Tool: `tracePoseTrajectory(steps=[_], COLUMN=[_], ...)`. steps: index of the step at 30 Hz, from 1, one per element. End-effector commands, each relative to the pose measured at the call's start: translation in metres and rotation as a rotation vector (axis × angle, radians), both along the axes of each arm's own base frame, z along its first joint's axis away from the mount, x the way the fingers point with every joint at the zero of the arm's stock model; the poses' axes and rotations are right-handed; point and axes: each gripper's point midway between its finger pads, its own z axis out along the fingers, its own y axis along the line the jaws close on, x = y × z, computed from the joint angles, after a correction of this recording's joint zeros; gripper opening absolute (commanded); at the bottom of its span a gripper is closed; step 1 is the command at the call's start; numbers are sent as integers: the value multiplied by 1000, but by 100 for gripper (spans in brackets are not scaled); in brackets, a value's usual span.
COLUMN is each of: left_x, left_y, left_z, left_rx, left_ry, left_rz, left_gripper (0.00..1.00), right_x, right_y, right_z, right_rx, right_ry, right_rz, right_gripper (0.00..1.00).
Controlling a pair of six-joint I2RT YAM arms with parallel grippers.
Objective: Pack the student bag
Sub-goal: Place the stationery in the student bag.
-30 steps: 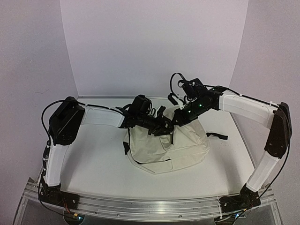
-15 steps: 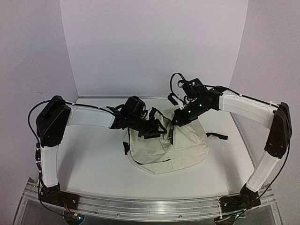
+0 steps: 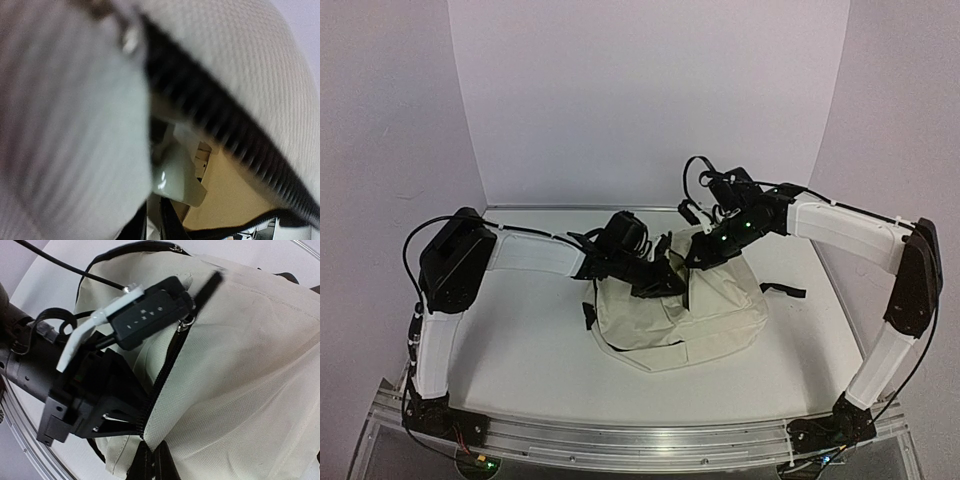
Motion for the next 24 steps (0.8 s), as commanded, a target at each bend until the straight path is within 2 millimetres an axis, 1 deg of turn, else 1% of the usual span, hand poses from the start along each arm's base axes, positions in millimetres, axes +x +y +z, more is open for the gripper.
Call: tracePoseTrajectory(steps=[1,3,5,6,8,9,11,13,15,16,17,19,21,22,24], left_x=[5,1,-2,-4,-9,-13,-19,-20,-22,-20,-20,-21,-22,-25,-26], left_y=[-30,-31,-26,-21,-6,1,15,30,48,57,67,85,100,109,124], left_z=[31,33,38,40,41,40,47,51,43,43,41,27,12,1,-17], left_rx=[-110,-113,-110,-100,-68,-56,-52,-28,33,51,67,99,135,161,212], left_ry=[-64,-74,-92,-103,-122,-124,-134,-154,-145,-147,-137,-96,-56,-26,10], left_rz=[-49,-60,-62,-59,-47,-45,-38,-1,51,85,115,168,225,256,315], left_gripper=[9,11,17,21,37,43,51,56,61,65,71,79,83,83,83], right_x=[-4,-5,-5,-6,-6,-7,-12,-15,-19,-20,-20,-19,-18,-18,-19], right_y=[18,20,20,21,22,23,26,27,29,30,31,33,35,36,41], right_z=[17,15,12,9,4,0,-12,-30,-47,-54,-61,-72,-83,-89,-95], right_rx=[83,85,85,83,81,78,83,80,81,80,77,72,71,72,90], right_ry=[13,23,33,40,51,59,81,103,137,153,165,178,192,209,240], right_rz=[34,36,38,40,45,54,83,100,108,113,117,121,116,111,107], right_gripper=[0,0,0,0,0,0,0,0,0,0,0,1,1,2,1])
